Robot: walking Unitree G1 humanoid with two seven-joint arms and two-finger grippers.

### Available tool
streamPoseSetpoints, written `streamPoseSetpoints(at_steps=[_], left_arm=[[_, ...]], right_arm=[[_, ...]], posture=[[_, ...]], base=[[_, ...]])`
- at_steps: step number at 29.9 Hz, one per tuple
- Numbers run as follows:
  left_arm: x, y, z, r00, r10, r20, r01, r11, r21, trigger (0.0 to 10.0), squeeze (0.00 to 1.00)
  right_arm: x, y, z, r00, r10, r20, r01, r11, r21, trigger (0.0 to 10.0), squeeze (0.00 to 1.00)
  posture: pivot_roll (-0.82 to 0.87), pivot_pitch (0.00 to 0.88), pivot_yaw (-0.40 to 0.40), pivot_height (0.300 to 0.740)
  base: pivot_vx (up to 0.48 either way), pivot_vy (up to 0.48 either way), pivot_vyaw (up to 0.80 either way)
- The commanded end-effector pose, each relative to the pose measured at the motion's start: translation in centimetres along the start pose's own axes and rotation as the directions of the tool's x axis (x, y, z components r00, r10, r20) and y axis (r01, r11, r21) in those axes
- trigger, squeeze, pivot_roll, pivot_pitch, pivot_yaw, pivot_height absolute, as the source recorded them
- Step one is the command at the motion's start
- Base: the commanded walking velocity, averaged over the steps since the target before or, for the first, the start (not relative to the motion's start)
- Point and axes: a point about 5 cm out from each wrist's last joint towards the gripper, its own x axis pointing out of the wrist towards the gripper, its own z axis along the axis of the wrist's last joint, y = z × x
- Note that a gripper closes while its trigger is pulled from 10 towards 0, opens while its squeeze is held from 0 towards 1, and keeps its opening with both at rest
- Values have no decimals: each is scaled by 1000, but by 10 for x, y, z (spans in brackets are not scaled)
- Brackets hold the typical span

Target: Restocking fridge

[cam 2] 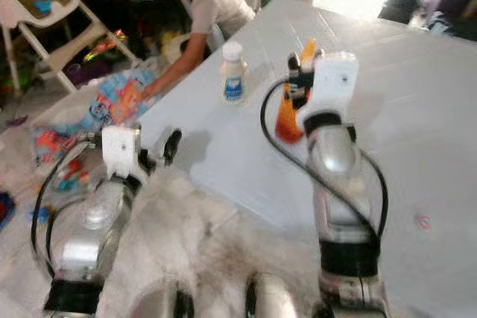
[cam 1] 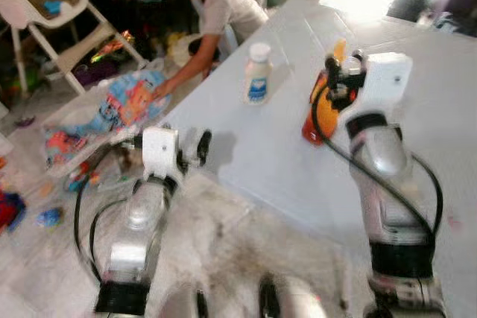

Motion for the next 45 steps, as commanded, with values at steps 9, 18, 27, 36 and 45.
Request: streamPoseSetpoints(at_steps=[9,18,27,36,45], left_arm=[[-2,2,-3,1000,14,-17,-14,1000,14,10000,0],[-2,1,-3,1000,15,-15,-14,1000,16,10000,0],[-2,0,-4,1000,12,-17,-12,1000,18,10000,0],[-2,5,-4,1000,26,-16,-25,999,30,10000,0],[-9,36,-10,985,166,-34,-163,983,85,10000,0]], right_arm=[[-1,2,1,1000,6,13,-6,1000,-3,10000,0],[1,2,2,1000,5,22,-5,1000,-4,10000,0],[1,2,2,1000,-2,20,2,1000,-8,10000,0],[1,6,2,999,23,33,-21,999,-44,10000,0],[1,13,-3,998,51,24,-50,998,-44,10000,0]], posture=[[-87,70,27,740],[-88,68,27,740],[-87,68,27,740],[-78,63,23,740],[-52,71,10,740]], base=[[-283,0,0],[-282,0,0],[-282,0,0],[-90,0,89],[0,0,800]])
